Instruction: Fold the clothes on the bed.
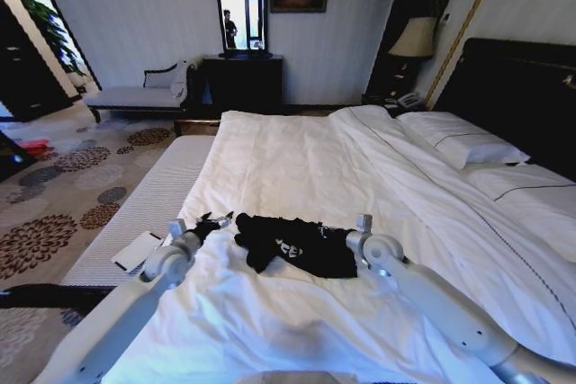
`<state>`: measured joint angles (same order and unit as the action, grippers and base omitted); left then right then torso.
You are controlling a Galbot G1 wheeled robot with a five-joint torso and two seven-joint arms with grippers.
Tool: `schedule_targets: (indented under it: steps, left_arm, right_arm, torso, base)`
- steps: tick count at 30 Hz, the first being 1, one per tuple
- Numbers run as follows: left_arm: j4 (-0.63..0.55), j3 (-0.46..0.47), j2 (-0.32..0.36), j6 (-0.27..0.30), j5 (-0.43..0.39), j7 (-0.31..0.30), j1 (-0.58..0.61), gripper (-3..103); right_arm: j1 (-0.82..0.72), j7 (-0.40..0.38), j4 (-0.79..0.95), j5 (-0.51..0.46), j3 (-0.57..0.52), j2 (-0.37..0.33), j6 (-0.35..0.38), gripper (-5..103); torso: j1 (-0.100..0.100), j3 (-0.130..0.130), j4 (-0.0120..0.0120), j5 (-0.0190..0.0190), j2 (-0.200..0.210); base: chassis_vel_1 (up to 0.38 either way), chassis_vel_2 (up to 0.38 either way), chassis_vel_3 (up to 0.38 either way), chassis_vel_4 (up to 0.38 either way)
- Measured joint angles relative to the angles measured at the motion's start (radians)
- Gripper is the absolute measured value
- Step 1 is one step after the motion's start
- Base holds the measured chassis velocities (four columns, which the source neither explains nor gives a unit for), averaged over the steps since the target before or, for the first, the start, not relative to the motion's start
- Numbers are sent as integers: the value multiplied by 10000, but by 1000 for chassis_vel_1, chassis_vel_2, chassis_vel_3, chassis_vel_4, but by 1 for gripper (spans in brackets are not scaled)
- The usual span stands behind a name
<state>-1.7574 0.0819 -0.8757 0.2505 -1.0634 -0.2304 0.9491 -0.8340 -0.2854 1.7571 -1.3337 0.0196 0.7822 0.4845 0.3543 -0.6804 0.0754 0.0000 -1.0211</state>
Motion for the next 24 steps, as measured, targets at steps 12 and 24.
schedule_targets:
  steps: [12,24]
  left_arm:
    - [581,-661,-604,2,-184,-87,-696,88]
    - [694,-884,-707,-2,-247,-55,-672,43]
  right_arm:
    - [-30,-50,3,-28,-119,-54,20,1]
    - [-15,-122,-8,-59,-158,-107,24,1]
  torso:
    - [-1,0,0,2,0]
    - [-1,0,0,0,0]
  base:
    - [0,0,0,0]
    - [0,0,0,0]
